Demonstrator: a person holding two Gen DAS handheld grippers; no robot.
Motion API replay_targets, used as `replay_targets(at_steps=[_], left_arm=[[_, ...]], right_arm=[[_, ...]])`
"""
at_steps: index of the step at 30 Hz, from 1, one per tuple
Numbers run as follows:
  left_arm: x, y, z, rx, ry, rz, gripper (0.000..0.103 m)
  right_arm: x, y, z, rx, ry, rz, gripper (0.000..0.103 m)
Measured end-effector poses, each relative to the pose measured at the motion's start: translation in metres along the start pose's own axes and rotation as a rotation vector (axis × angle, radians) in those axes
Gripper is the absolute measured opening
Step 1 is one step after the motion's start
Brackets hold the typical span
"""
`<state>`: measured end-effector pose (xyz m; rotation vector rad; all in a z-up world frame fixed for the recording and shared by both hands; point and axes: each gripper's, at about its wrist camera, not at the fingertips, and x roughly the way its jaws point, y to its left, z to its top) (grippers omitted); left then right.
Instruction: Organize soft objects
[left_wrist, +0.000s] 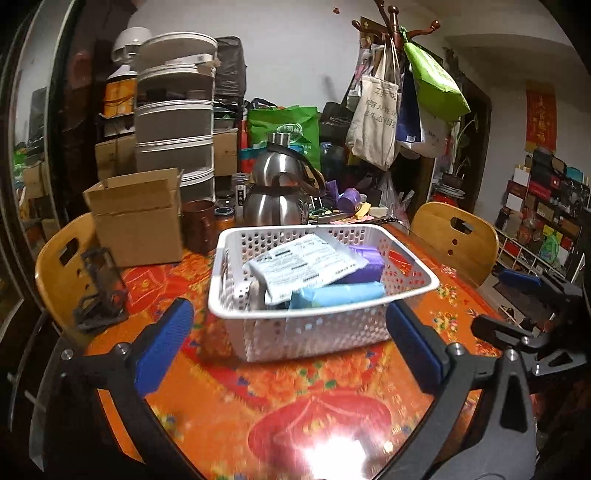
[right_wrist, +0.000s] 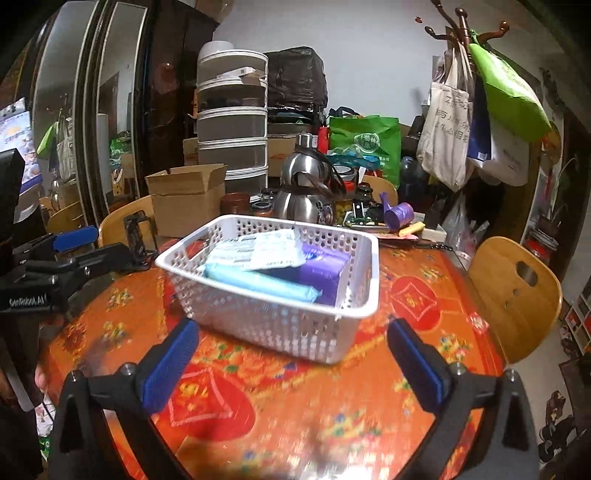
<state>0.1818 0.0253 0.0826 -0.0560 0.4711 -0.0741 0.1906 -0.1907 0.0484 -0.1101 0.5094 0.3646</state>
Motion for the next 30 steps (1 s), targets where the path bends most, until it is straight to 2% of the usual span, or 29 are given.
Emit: replay_targets(at_steps=[5, 10, 19, 25, 30], left_arm=[[-0.046, -0.006, -0.026, 0.001, -0.002, 0.039, 0.103], [-0.085, -0.021, -0.054, 0.02, 0.047, 0.04, 0.103], [-0.15, -0.05, -0.073, 0.001, 0.048, 0.04, 0.103], [-0.167, -0.048, -0.073, -0.023, 0.052, 0.029, 0.103], [-0.17, -0.04, -0.071, -0.042, 0.043, 0.049, 0.103]], right_arm=[[-0.035, 0.009, -0.027, 0.035, -0.027, -0.072, 0.102], [-0.06, 0.01, -0.043, 0.122, 0.002, -0.019, 0.102], [-0.122, 0.029, -0.053, 0.117, -0.072, -0.087, 0.102], [-0.123, 0.033, -0.055, 0.12, -0.046, -0.073, 0.102], [-0.123, 0.036, -0.054, 0.103, -0.046, -0.083, 0.102]])
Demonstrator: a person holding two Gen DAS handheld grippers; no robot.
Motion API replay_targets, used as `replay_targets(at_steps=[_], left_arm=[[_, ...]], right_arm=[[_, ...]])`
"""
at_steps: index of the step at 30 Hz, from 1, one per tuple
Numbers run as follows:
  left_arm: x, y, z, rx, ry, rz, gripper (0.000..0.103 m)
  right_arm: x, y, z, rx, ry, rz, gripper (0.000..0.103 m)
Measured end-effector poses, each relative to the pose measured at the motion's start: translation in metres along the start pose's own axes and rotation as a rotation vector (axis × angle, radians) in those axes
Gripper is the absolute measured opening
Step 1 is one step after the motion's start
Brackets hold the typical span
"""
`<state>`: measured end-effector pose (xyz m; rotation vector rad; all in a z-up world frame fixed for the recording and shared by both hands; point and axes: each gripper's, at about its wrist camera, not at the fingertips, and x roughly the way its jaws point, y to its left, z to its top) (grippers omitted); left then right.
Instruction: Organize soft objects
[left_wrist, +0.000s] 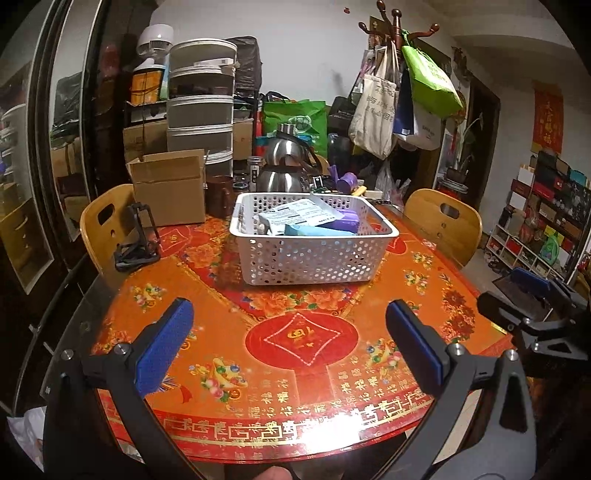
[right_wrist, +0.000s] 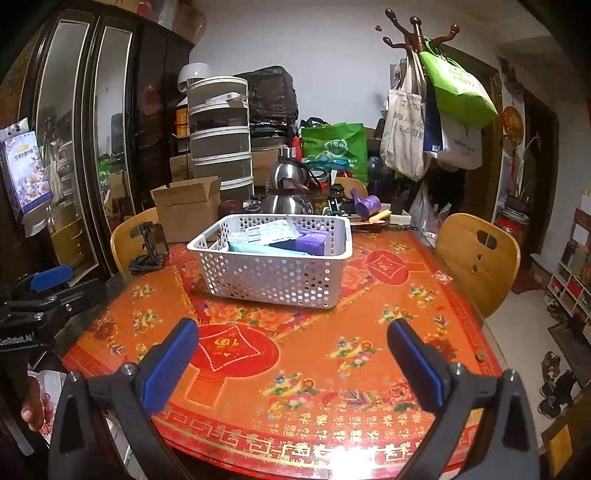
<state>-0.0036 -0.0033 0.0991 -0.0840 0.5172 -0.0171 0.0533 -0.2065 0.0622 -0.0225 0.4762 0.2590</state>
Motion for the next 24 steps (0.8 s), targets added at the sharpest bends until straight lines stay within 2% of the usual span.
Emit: replay_targets(at_steps=[24], left_arm=[[0.01, -0.002, 0.003, -0.002, 0.02, 0.022, 0.103]], right_arm=[[0.003, 0.004, 0.002, -0.017, 0.003, 0.004, 0.102]])
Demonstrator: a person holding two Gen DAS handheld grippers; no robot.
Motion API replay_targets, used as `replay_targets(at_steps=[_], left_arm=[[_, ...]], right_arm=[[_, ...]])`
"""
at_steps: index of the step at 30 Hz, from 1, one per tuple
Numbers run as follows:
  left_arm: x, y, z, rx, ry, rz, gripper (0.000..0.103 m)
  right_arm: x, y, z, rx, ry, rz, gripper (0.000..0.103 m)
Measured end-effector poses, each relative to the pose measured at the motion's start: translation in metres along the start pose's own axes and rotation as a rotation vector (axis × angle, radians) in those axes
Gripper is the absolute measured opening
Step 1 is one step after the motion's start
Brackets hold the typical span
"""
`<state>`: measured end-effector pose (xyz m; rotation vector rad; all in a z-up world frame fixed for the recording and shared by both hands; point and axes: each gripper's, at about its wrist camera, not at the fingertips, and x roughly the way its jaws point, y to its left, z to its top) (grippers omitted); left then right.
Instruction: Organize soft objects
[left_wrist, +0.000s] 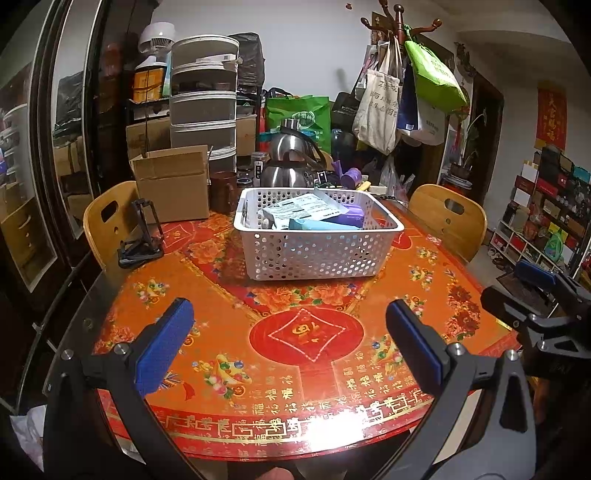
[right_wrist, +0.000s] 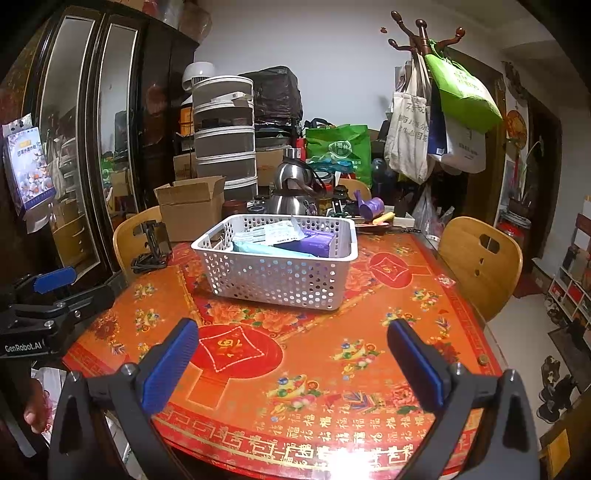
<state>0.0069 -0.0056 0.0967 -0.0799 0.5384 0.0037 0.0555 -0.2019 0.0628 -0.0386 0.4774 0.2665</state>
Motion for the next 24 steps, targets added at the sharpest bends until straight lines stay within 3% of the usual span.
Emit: replay_targets(at_steps=[24], left_arm=[[0.0021, 0.0, -0.0005, 0.011, 0.004, -0.01, 0.103]], right_arm=[[0.0021, -0.0004, -0.0017, -0.002, -0.002, -0.004, 0.102]])
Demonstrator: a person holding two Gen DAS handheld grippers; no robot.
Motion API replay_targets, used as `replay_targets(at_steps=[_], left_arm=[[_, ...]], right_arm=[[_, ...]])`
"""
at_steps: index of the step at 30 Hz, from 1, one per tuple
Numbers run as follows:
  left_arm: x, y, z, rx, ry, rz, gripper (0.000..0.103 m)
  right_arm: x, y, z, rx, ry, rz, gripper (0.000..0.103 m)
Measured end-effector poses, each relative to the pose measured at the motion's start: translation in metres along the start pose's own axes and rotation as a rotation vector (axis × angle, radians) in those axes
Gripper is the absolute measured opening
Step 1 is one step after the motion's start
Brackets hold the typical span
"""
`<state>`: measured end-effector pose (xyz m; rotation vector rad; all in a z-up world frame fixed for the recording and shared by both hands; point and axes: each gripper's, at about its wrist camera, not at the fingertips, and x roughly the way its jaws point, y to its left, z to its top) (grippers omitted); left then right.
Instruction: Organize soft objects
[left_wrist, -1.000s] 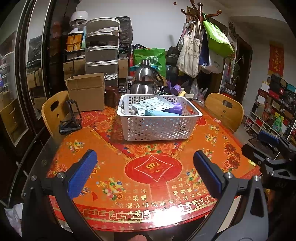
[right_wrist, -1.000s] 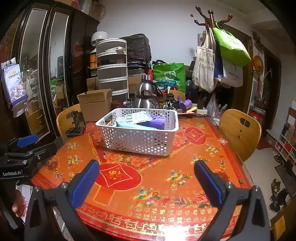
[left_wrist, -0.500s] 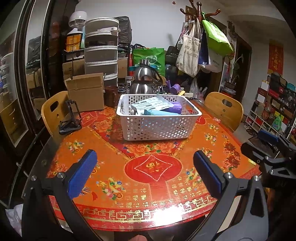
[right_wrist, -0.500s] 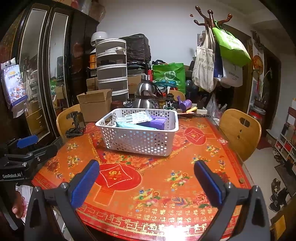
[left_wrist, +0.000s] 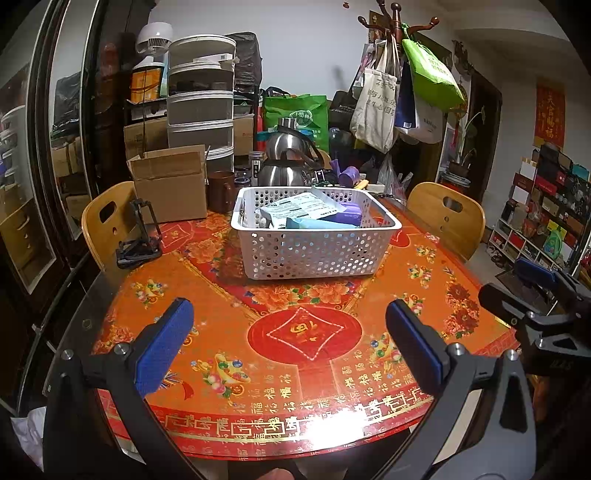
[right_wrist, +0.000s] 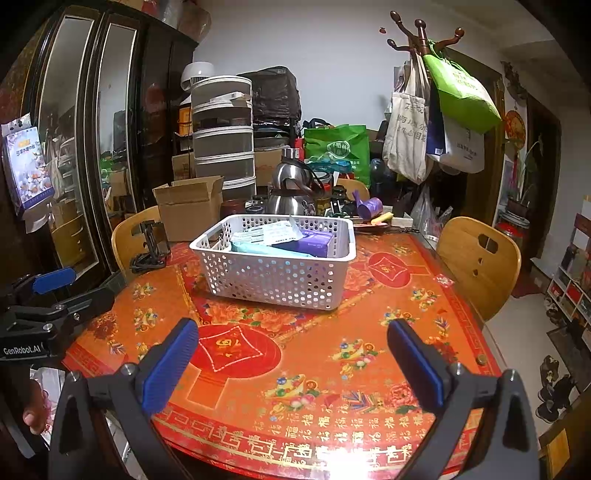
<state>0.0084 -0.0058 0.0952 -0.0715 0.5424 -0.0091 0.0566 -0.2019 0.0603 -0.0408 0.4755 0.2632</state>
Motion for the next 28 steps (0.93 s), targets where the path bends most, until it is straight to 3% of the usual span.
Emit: replay_targets(at_steps=[28], left_arm=[[0.0008, 0.0011, -0.003, 0.02, -0.022, -0.025, 0.103]], right_arm=[[0.0038, -0.0021, -0.0062, 0.002, 0.014, -0.01, 0.102]])
